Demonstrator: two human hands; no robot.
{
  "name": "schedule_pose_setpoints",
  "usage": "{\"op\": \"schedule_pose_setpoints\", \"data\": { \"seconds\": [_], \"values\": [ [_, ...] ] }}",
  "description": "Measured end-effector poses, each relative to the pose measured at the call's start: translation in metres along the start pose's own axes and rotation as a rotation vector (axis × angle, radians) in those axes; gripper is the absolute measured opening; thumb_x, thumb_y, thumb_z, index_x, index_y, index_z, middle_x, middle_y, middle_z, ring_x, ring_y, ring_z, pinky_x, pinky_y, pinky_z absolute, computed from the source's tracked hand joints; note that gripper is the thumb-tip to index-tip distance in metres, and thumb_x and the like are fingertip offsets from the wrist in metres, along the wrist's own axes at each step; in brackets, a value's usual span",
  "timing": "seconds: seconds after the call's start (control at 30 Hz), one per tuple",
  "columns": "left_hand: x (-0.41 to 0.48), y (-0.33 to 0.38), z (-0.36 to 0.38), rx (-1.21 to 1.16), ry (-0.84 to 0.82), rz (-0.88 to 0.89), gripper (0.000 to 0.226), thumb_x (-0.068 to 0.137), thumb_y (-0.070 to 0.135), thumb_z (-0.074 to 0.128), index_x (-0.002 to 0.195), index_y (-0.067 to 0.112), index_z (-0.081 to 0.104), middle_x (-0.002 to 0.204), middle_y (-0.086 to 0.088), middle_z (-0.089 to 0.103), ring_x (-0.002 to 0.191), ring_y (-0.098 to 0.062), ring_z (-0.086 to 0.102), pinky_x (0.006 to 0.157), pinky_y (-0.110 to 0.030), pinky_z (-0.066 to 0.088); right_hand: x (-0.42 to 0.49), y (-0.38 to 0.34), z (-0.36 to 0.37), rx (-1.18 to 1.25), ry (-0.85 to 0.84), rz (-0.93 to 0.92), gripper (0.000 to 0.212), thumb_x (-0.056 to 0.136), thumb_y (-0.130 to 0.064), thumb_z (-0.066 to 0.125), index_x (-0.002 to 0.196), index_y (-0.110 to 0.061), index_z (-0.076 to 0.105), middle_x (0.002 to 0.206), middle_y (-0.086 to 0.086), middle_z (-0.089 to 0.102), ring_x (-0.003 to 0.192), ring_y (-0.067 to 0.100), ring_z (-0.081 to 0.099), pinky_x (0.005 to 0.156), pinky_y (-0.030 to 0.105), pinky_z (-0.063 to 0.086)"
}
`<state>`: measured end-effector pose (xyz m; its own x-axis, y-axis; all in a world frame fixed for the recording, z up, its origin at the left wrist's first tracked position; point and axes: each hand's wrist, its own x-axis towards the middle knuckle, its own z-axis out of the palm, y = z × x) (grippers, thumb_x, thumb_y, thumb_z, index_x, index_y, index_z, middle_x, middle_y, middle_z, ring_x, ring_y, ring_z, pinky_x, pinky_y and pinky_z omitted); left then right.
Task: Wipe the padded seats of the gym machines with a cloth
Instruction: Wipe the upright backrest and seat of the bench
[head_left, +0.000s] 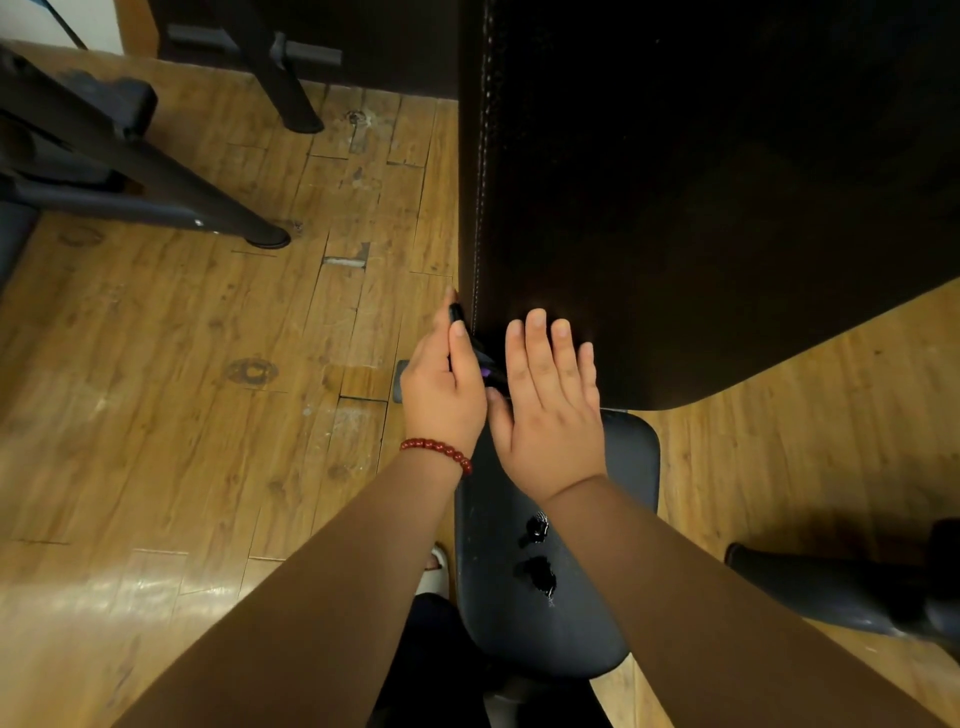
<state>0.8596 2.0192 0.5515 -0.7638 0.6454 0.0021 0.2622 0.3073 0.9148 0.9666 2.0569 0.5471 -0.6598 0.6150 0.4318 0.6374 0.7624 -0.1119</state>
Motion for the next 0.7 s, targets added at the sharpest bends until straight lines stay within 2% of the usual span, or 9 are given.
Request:
{"op": "schedule_pose_setpoints", "data": {
  "seconds": [0.07, 0.13, 0.27, 0.33, 0.4, 0.43, 0.57, 0.63, 0.7],
  "values": [
    [0.001, -0.01, -0.001, 0.009, -0.061, -0.07, 0.04, 0.104, 0.031, 0.032, 0.131, 0.016, 0.057, 0.081, 0.006, 0.063, 0.07, 0.007, 0.058, 0.064, -0.008, 0.044, 0.0, 0.0, -0.002, -0.01, -0.011, 0.012, 0.067, 0.1, -0.036, 0.034, 0.154, -0.015, 0.001, 0.159, 0.004, 0.008, 0.148, 0.014, -0.013, 0.121, 0.039, -0.002],
    [0.002, -0.014, -0.006, 0.006, -0.1, -0.085, 0.039, 0.104, 0.03, 0.034, 0.13, 0.015, 0.059, 0.075, 0.005, 0.061, 0.064, 0.007, 0.057, 0.06, -0.009, 0.043, -0.001, 0.0, -0.003, -0.002, -0.017, 0.018, 0.065, 0.1, -0.036, 0.034, 0.152, -0.012, 0.006, 0.158, 0.004, 0.008, 0.148, 0.013, -0.013, 0.121, 0.039, -0.001],
    [0.003, 0.008, -0.009, -0.055, 0.004, 0.013, 0.038, 0.104, 0.033, 0.033, 0.135, 0.025, 0.053, 0.092, 0.005, 0.064, 0.073, 0.003, 0.061, 0.067, -0.018, 0.052, -0.002, 0.002, 0.0, 0.02, 0.017, -0.003, 0.067, 0.098, -0.034, 0.039, 0.151, -0.011, 0.005, 0.158, -0.006, 0.0, 0.148, 0.013, -0.012, 0.121, 0.038, -0.002],
    [0.004, 0.013, -0.006, -0.069, 0.056, 0.067, 0.043, 0.102, 0.04, 0.029, 0.141, 0.03, 0.046, 0.106, 0.004, 0.064, 0.088, -0.005, 0.065, 0.077, -0.027, 0.056, -0.002, 0.003, 0.001, 0.026, 0.026, -0.006, 0.067, 0.098, -0.033, 0.039, 0.151, -0.012, 0.005, 0.157, -0.007, -0.001, 0.148, 0.013, -0.012, 0.122, 0.037, -0.003],
    [0.002, 0.005, -0.001, -0.037, 0.034, 0.067, 0.051, 0.1, 0.048, 0.024, 0.142, 0.029, 0.045, 0.116, 0.0, 0.065, 0.1, -0.015, 0.065, 0.084, -0.039, 0.056, -0.002, 0.002, 0.002, 0.025, 0.014, -0.001, 0.067, 0.099, -0.034, 0.037, 0.152, -0.013, 0.002, 0.158, -0.004, 0.001, 0.148, 0.013, -0.013, 0.122, 0.038, -0.004],
    [0.002, -0.001, 0.001, -0.011, 0.014, 0.044, 0.053, 0.099, 0.05, 0.022, 0.14, 0.027, 0.046, 0.112, 0.0, 0.067, 0.098, -0.015, 0.065, 0.084, -0.041, 0.056, -0.002, 0.002, 0.003, 0.023, 0.011, -0.001, 0.068, 0.099, -0.034, 0.036, 0.153, -0.015, 0.0, 0.159, -0.002, 0.002, 0.148, 0.014, -0.013, 0.122, 0.038, -0.004],
    [-0.001, -0.021, 0.002, -0.001, -0.045, -0.047, 0.042, 0.103, 0.035, 0.032, 0.13, 0.016, 0.058, 0.081, 0.005, 0.065, 0.076, -0.01, 0.063, 0.076, -0.041, 0.055, -0.002, 0.0, 0.003, 0.014, -0.005, 0.016, 0.068, 0.099, -0.033, 0.037, 0.152, -0.014, 0.0, 0.159, 0.004, 0.007, 0.148, 0.014, -0.013, 0.121, 0.038, -0.004],
    [0.0, -0.019, 0.0, -0.005, -0.053, -0.044, 0.039, 0.104, 0.03, 0.034, 0.131, 0.016, 0.058, 0.08, 0.005, 0.064, 0.074, -0.007, 0.062, 0.074, -0.032, 0.055, -0.002, 0.0, 0.004, 0.01, -0.001, 0.017, 0.069, 0.098, -0.032, 0.038, 0.152, -0.014, 0.0, 0.16, 0.005, 0.004, 0.148, 0.014, -0.013, 0.122, 0.038, -0.004],
    [-0.001, -0.01, -0.002, -0.02, -0.029, -0.002, 0.037, 0.104, 0.03, 0.032, 0.134, 0.024, 0.054, 0.086, 0.004, 0.065, 0.077, -0.005, 0.062, 0.075, -0.024, 0.054, -0.004, 0.001, 0.007, 0.01, 0.017, -0.002, 0.072, 0.098, -0.032, 0.038, 0.154, -0.018, -0.005, 0.162, -0.001, -0.011, 0.148, 0.015, -0.012, 0.122, 0.039, -0.003]
  ]
}}
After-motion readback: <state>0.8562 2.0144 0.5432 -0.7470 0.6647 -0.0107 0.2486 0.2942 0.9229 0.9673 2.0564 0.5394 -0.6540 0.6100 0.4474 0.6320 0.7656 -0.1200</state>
